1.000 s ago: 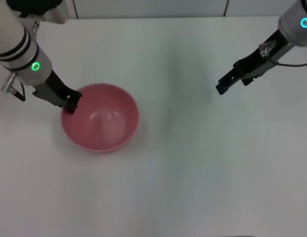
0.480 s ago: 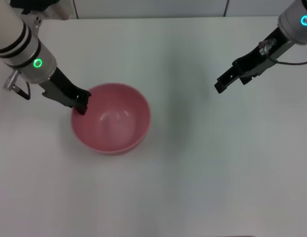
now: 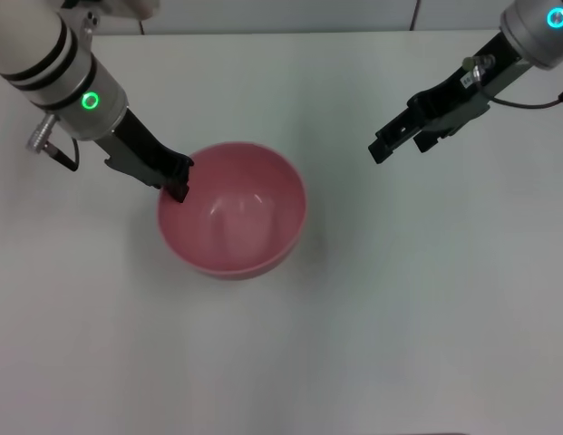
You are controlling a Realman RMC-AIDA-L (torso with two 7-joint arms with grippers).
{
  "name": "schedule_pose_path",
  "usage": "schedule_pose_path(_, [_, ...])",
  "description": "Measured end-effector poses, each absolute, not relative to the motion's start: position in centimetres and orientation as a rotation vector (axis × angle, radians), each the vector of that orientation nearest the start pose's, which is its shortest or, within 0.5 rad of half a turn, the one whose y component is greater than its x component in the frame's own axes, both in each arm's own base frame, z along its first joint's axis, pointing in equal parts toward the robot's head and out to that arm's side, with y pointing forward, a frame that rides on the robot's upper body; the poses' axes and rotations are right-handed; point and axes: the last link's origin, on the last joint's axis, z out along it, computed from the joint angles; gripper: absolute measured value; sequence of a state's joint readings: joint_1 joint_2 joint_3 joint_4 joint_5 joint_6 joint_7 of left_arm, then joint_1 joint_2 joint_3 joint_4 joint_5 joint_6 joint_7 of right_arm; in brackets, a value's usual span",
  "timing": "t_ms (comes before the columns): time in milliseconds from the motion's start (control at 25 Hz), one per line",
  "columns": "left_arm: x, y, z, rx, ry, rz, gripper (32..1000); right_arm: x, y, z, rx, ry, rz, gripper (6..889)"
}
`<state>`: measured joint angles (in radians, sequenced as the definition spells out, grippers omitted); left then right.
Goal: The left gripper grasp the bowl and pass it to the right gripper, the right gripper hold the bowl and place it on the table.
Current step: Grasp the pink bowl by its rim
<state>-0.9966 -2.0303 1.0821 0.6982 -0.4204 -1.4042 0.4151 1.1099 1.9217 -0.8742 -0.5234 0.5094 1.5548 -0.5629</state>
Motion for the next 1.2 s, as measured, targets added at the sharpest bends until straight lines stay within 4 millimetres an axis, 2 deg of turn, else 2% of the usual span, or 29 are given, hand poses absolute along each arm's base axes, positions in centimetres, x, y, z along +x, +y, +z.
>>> schedule_pose_path(280, [-17.2, 41.9, -1.9, -2.403, -1.377, 0.498, 59, 15.8, 42.4, 1.5, -2.568, 1.516, -0.379, 846])
schedule_pose_path(560, [-15.0, 42.1, -2.4, -2.477, -1.348, 0.449, 64, 15.1, 42.5, 1.3, -2.583, 1.503, -0.378, 846])
schedule_pose_path(1200, [-12.6, 42.1, -3.2, -2.54, -1.299, 0.431, 75, 14.0, 42.7, 0.9, -2.603, 1.487, -0.362, 845])
